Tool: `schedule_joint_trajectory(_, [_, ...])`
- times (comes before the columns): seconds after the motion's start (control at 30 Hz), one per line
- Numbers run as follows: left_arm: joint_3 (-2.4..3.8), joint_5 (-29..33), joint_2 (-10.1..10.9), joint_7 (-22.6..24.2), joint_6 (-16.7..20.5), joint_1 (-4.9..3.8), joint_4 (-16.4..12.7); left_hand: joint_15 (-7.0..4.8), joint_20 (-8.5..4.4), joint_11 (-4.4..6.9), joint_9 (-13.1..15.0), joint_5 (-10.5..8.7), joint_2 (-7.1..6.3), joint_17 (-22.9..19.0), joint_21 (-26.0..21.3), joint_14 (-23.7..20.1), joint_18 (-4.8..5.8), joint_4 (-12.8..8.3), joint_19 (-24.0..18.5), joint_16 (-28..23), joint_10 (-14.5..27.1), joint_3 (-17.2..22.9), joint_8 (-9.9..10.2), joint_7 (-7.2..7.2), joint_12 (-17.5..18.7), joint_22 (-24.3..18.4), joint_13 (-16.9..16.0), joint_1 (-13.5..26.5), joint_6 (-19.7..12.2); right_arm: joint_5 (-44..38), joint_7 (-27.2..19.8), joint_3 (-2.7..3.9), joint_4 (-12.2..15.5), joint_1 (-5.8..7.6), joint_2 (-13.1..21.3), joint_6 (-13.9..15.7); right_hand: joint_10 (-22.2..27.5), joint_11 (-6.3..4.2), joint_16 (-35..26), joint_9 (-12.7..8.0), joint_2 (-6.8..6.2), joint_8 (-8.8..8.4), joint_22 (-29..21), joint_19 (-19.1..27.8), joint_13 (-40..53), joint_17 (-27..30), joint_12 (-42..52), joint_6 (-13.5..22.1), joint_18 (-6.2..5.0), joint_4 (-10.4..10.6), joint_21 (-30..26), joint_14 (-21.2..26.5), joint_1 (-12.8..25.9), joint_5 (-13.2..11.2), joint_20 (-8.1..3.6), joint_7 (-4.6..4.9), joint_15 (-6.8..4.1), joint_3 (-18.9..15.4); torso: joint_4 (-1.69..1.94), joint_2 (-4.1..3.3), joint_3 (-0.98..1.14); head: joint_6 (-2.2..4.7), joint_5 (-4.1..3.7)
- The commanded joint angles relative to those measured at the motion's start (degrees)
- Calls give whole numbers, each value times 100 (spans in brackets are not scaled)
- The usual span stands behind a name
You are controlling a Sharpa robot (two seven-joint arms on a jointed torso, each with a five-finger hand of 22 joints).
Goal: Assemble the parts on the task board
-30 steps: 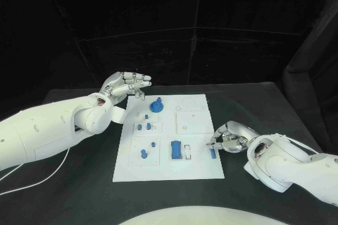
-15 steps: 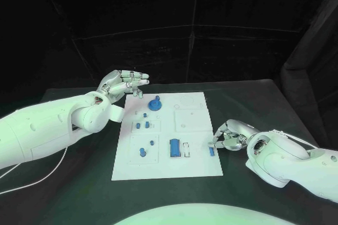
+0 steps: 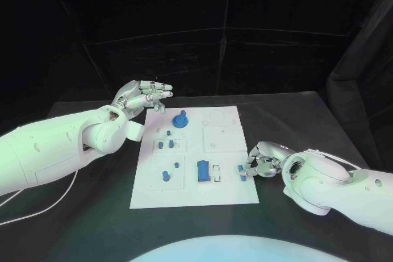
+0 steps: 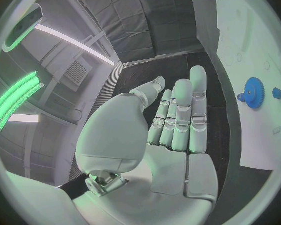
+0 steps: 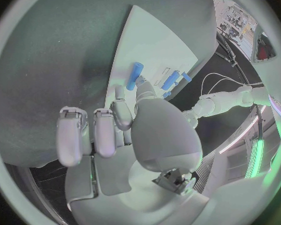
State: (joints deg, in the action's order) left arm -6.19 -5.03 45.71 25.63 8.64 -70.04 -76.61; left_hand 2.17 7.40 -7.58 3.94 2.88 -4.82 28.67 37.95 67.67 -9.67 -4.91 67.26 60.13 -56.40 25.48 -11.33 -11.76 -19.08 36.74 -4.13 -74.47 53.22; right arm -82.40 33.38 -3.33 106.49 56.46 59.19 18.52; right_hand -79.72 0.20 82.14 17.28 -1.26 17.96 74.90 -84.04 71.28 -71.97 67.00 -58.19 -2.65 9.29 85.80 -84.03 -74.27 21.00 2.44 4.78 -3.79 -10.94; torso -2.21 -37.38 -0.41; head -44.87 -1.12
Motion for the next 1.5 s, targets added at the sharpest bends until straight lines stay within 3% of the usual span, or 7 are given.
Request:
schedule_joint_trajectory(0.03, [4, 18, 4, 61, -36, -7, 0, 0, 27, 17, 2, 27, 0, -9, -21, -30, -81, -28, -6, 30, 29, -11, -34, 2, -38, -9, 3, -58, -25, -263, 138, 0, -4, 3, -18, -351, 51, -7, -21, 10, -48, 20, 604, -142, -3, 0, -28, -46, 57, 2, -40, -279, -28, -49, 15, -12, 1, -33, -1, -2, 1, -10, 6])
schedule_joint_trajectory(0.57, [3, 18, 10, 44, -62, -4, 1, -1, 27, 18, 3, 26, 3, -12, -21, -31, -82, -31, -6, 34, 29, -11, -42, 4, -47, -9, 2, -59, -24, -562, 219, -2, -69, -3, -213, -555, 54, -13, -32, 61, -55, 24, 596, -136, -8, 3, -49, -58, 55, -58, -50, -279, -109, -179, 9, -19, -4, -85, -4, -3, -2, -27, -6])
schedule_joint_trajectory(0.87, [3, 18, 8, 34, -78, -2, 1, -1, 27, 18, 3, 26, 3, -12, -21, -31, -82, -31, -6, 34, 29, -11, -42, 4, -47, -9, 2, -59, -24, -923, 292, -2, -100, -4, -307, -723, 81, -15, -49, 103, -8, -8, 584, -129, -29, 17, -100, -25, 53, -210, -61, -278, -337, 6, 2, -14, -9, -66, 3, 1, 0, -34, -8])
schedule_joint_trajectory(1.13, [3, 18, 6, 23, -88, -2, 8, -1, 27, 18, 3, 26, 3, -12, -21, -31, -82, -31, -6, 34, 29, -11, -42, 4, -47, -9, 2, -59, -24, -1300, 370, -2, -99, -5, -365, -934, 136, -43, -25, 96, 270, -111, 618, -142, -54, -67, -183, -71, 60, -639, -51, -290, -1088, -216, -26, -19, -34, 491, 18, 14, 1, -47, 5])
schedule_joint_trajectory(1.33, [2, 18, -3, 17, -93, 0, 22, -1, 27, 17, 2, 26, 1, -17, -22, -34, -82, -35, -7, 37, 36, -13, -47, 3, -54, -9, 3, -59, -30, -1111, 440, -2, -91, -5, -373, -894, 119, -35, -21, 64, 271, -208, 631, -150, -59, -86, -200, -118, 63, -556, -47, -294, -908, -100, -17, -22, -24, 694, 5, 29, 0, -28, 13])
schedule_joint_trajectory(1.5, [2, 18, -9, 13, -97, 3, 28, -1, 27, 17, 2, 26, 1, -17, -22, -34, -82, -35, -7, 37, 36, -13, -47, 3, -54, -9, 3, -59, -30, -483, 456, -2, -67, -4, -338, -594, 71, -38, -8, 47, 191, -288, 651, -162, -24, -121, -160, -154, 67, -354, -37, -302, -595, 99, -18, -30, -25, 838, -1, 40, 3, -26, 20])
